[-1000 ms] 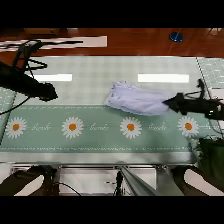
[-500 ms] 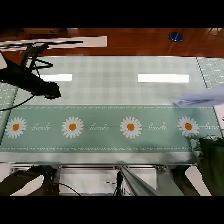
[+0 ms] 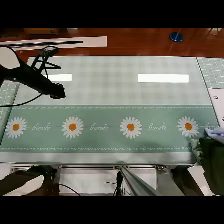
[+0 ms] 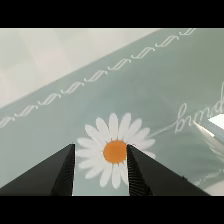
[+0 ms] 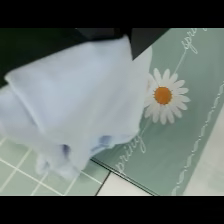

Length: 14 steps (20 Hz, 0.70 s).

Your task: Fold the shirts.

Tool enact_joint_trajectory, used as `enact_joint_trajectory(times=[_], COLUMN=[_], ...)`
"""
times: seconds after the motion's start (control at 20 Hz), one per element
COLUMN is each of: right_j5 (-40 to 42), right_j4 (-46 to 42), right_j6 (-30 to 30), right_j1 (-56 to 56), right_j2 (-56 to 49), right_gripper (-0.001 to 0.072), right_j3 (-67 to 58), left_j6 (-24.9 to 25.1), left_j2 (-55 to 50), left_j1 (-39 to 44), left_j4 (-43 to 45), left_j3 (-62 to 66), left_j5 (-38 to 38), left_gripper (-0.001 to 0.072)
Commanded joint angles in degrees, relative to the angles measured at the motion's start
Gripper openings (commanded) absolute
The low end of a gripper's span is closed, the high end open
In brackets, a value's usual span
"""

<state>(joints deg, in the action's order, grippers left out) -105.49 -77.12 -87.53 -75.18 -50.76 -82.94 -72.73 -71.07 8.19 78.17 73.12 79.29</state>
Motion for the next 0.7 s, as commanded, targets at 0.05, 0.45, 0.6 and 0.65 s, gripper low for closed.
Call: enact_joint_trajectory(times=[0.05, 0.45, 0.6, 0.65], right_j5=[-0.96, 0.33, 3.08, 3.76], right_j4=[-14.36, -43.43, -51.69, -53.90], right_j6=[0.20, 1.97, 2.71, 2.71], right_j1=[-1.51, -1.55, -1.55, -1.55], right_j2=[-0.07, 1.99, 1.95, 1.92], right_gripper=[0.0031, 0.0030, 0.0031, 0.0031], right_j3=[3.61, 20.74, 27.23, 29.53], left_j6=[1.22, 1.57, 1.53, 1.46], left_j2=[-3.89, -13.18, -13.55, -13.55], left_j1=[-0.09, -1.14, -4.24, -5.46], left_j4=[0.48, 3.32, 3.30, 3.30], left_j3=[0.02, 0.04, 0.07, 0.07], left_j5=[-4.22, -5.92, -8.41, -9.01], left_gripper=[0.0393, 0.0392, 0.0392, 0.0392])
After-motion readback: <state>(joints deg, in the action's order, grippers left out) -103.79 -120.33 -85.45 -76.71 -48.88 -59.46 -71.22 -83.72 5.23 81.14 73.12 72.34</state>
